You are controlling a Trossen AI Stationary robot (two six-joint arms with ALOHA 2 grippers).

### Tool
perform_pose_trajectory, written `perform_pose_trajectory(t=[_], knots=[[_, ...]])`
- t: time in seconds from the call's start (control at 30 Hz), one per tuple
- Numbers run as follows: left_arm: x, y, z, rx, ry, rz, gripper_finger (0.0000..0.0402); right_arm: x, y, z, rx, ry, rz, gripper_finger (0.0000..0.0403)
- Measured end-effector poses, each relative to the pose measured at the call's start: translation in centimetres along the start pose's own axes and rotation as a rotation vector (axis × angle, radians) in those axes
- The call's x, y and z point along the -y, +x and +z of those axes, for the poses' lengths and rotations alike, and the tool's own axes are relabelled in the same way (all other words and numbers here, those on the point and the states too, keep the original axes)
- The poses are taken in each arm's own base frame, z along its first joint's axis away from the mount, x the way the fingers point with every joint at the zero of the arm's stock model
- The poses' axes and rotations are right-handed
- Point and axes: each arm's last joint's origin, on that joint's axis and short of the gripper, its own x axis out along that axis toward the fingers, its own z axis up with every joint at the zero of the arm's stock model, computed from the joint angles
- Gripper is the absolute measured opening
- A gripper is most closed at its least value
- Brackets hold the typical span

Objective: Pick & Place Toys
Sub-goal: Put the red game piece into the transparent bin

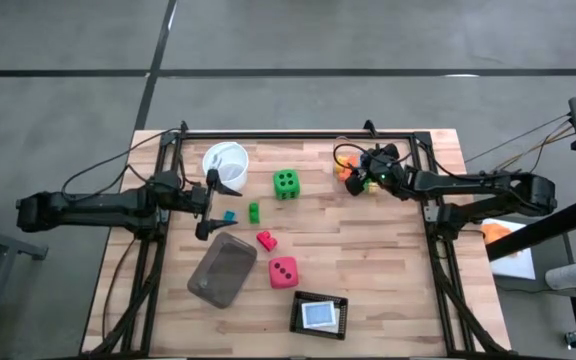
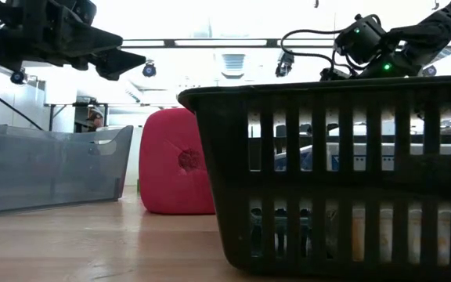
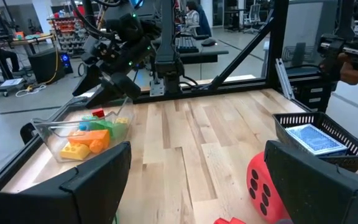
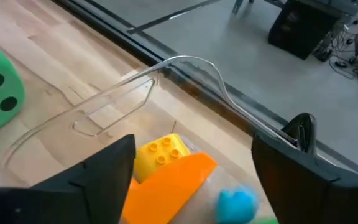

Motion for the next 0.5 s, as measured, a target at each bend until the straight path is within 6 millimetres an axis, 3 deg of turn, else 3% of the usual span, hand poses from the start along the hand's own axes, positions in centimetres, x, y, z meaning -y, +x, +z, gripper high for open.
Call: perform_pose_trajectory(t=[0.23, 0.5], knots=[[0.0, 0.0, 0.0, -0.001, -0.026, 0.005, 0.0369, -0.6, -0.1, 0.3, 0.021, 0.031, 0.129, 0.0333], [-0.3, 0.7, -0.7, -0.081, -0.100, 0.049, 0.0369, -3.8, -2.0, 2.2, 0.264, 0.054, 0.412, 0.0334]])
